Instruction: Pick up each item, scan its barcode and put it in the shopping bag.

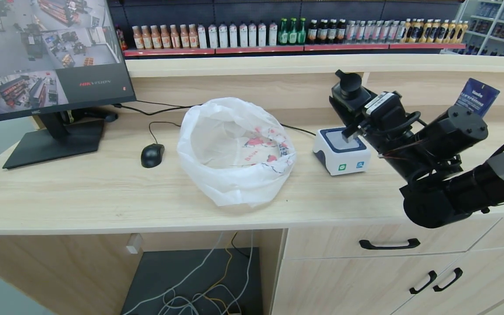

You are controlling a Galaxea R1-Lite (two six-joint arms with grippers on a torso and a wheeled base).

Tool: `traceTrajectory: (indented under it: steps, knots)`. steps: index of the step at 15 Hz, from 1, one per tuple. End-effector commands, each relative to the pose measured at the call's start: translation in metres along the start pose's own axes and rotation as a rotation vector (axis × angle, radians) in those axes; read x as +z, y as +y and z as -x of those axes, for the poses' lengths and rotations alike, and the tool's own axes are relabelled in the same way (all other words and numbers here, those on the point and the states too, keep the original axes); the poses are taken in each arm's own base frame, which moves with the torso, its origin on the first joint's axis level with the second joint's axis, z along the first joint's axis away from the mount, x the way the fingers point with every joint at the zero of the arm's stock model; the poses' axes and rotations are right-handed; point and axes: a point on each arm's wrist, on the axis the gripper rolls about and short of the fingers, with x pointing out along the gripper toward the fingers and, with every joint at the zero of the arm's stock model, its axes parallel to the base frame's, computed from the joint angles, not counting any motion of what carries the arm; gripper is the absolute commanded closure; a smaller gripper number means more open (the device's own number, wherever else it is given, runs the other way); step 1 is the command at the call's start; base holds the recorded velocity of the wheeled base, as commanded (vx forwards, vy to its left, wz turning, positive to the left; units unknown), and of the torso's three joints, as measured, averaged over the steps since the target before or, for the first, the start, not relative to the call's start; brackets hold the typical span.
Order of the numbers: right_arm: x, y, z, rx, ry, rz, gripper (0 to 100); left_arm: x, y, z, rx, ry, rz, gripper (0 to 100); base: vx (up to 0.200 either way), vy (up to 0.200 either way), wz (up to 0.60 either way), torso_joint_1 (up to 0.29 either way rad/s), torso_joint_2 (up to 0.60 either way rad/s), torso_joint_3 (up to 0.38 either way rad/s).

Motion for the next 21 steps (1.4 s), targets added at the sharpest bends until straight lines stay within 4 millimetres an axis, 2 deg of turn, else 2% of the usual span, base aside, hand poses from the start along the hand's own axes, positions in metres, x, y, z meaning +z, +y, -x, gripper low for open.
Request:
traceTrajectory:
  steps: [1, 5, 18, 21]
  knots:
    - [-0.008, 0.003, -0.002, 0.010, 0.001, 0.002, 100, 0.000, 0.000, 0.000, 0.001, 0.000, 0.001, 0, 0.000, 0.000, 0.00, 0.000, 0.00, 0.000]
    - [-0.017, 0.013, 0.001, 0.049, 0.012, 0.016, 100, 0.000, 0.000, 0.000, 0.001, 0.000, 0.001, 0, 0.000, 0.000, 0.00, 0.000, 0.00, 0.000]
    - [-0.034, 0.021, 0.012, 0.101, 0.050, 0.048, 100, 0.000, 0.000, 0.000, 0.001, 0.000, 0.001, 0, 0.000, 0.000, 0.00, 0.000, 0.00, 0.000]
    - [-0.042, 0.015, 0.016, 0.092, 0.069, 0.059, 100, 0.000, 0.000, 0.000, 0.001, 0.000, -0.001, 0, 0.000, 0.000, 0.00, 0.000, 0.00, 0.000]
